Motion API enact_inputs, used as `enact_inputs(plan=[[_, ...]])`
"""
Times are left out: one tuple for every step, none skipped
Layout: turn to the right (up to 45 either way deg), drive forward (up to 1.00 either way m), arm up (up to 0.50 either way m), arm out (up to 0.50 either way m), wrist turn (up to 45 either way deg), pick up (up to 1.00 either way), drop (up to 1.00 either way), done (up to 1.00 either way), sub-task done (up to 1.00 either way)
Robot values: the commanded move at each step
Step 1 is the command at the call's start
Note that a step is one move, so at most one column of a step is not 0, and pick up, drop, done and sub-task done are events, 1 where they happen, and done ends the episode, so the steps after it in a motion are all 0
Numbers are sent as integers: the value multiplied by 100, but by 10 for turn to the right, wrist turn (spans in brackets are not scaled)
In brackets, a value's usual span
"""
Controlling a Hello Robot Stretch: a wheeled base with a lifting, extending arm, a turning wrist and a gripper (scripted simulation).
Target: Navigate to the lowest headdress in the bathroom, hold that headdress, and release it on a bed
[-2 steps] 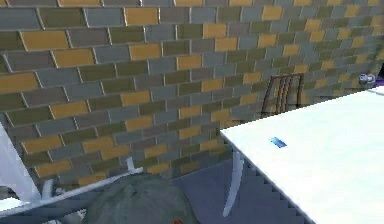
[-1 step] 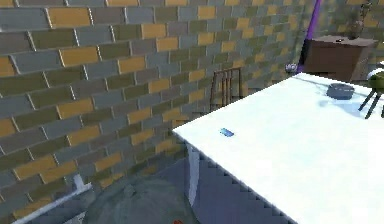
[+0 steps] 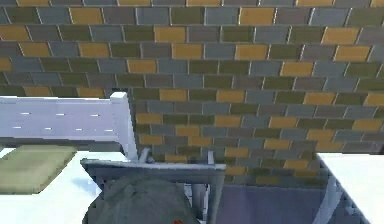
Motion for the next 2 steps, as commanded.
enact_inputs(plan=[[-300,0,0,0,0,0,0,0,0],[450,0,0,0,0,0,0,0,0]])
